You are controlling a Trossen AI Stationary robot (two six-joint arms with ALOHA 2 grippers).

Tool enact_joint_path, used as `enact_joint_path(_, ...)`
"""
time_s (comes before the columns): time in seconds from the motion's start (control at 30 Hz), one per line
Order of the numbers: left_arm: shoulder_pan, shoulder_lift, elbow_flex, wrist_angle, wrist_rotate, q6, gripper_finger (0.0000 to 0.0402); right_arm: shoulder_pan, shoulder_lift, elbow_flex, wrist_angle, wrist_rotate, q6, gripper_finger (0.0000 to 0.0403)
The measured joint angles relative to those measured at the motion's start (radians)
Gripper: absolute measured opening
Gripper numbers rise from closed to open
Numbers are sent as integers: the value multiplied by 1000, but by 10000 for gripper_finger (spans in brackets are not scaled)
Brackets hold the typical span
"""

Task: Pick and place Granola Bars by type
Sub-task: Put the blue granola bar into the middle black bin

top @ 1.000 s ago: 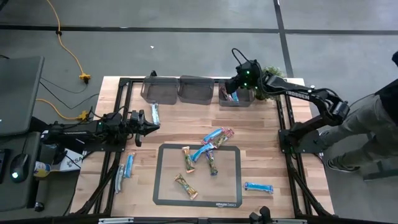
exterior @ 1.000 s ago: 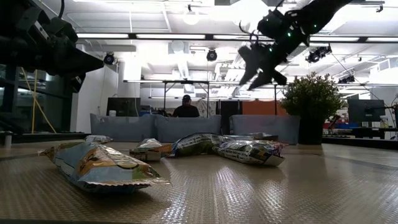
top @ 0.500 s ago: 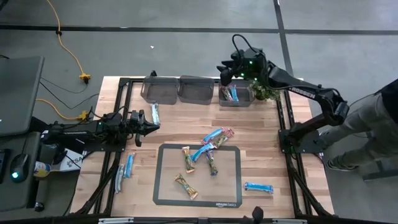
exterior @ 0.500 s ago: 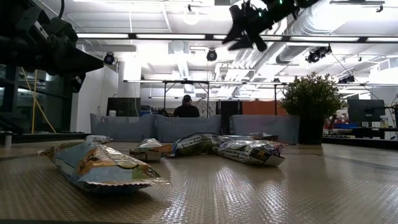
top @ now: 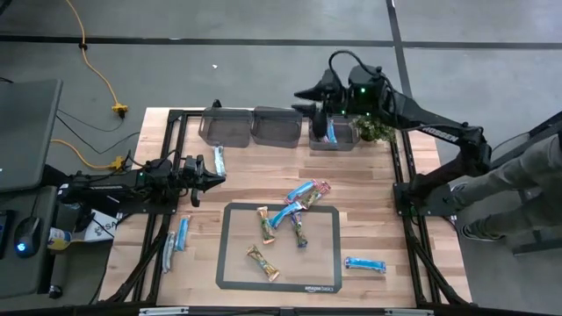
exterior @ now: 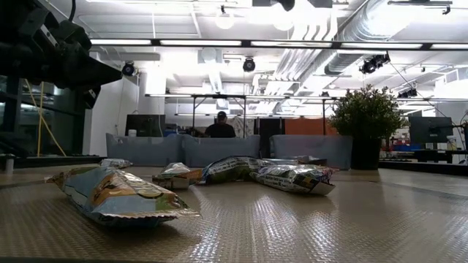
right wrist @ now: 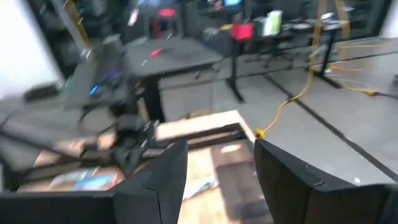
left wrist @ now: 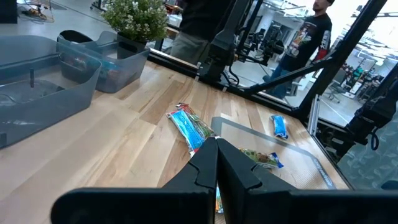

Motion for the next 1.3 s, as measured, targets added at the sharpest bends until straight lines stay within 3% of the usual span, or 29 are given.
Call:
enact_joint_path(0.33,0,0,0,0,0,0,0,155,0,90,-326,91,-39,174)
enact_joint_path(0.63,0,0,0,0,0,0,0,230,9,98,-428,177,-35,174)
enact_joint_path(0.83,0,0,0,0,0,0,0,279,65,98,-553,174,-16,174)
enact_joint_path(1.07,0,0,0,0,0,0,0,385,183,98,-823,155,-14,174)
enact_joint_path(1.3,0,0,0,0,0,0,0,521,277,98,-990,101,152,174)
